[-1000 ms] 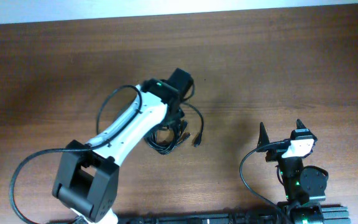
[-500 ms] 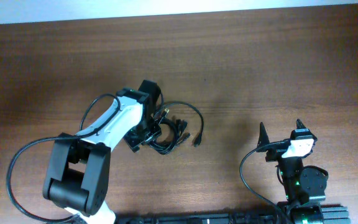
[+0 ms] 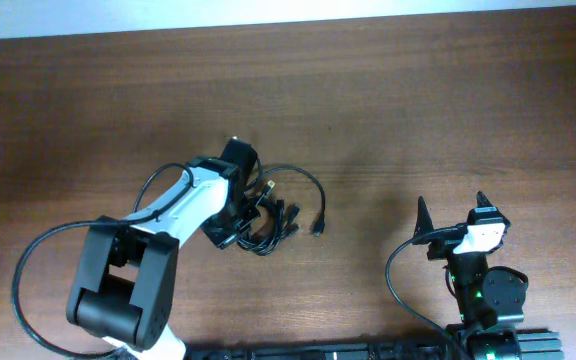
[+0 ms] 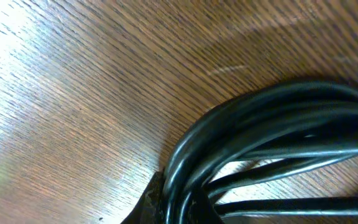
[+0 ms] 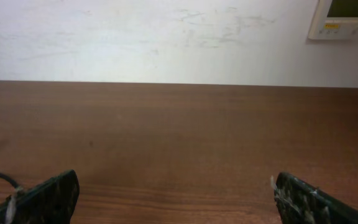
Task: Untangle cables
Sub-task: 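Lift the grasped cable bundle upward with the left gripper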
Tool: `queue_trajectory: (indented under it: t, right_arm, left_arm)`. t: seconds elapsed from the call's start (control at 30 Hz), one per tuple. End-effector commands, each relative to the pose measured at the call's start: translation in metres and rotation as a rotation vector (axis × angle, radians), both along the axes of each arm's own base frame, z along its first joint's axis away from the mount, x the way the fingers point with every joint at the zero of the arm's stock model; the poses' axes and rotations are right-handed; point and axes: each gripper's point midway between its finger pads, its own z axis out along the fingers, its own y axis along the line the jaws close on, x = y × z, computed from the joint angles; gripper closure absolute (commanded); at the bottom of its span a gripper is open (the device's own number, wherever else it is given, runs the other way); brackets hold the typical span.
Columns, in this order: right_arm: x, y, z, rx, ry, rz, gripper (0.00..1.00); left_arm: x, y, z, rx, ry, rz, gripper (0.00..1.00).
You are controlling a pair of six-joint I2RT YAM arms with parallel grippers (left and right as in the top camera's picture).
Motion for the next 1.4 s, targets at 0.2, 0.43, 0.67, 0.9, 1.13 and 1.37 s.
queue_trajectory:
  t: [0.2, 0.43, 0.67, 0.9, 1.13, 1.37]
  right_arm:
    - [0.000, -0.001, -0.003, 0.006, 0.004, -0.007, 0.01]
    - [0.000, -0.001, -0.003, 0.006, 0.004, -0.007, 0.01]
    - [0.000, -0.001, -0.003, 0.006, 0.004, -0.007, 0.01]
    - [0.000, -0.001, -0.003, 0.006, 0.005, -0.007, 0.01]
    - [0.000, -0.001, -0.003, 0.006, 0.004, -0.007, 0.01]
    - [0.000, -0.001, -0.003, 0.006, 0.004, -0.007, 0.01]
  left_arm:
    - [0.068, -0.021, 0.080, -0.035, -0.152, -0.025, 1.00]
    - [0.061, -0.018, 0.080, -0.025, -0.124, -0.048, 1.00]
    - [0.060, -0.023, 0.129, -0.077, -0.188, -0.043, 1.00]
    - [-0.057, 0.025, 0.226, -0.074, -0.204, 0.083, 1.00]
    - [-0.037, 0.018, 0.251, -0.068, -0.548, 0.080, 1.00]
    - [0.012, -0.025, 0.181, -0.060, -0.431, 0.103, 1.00]
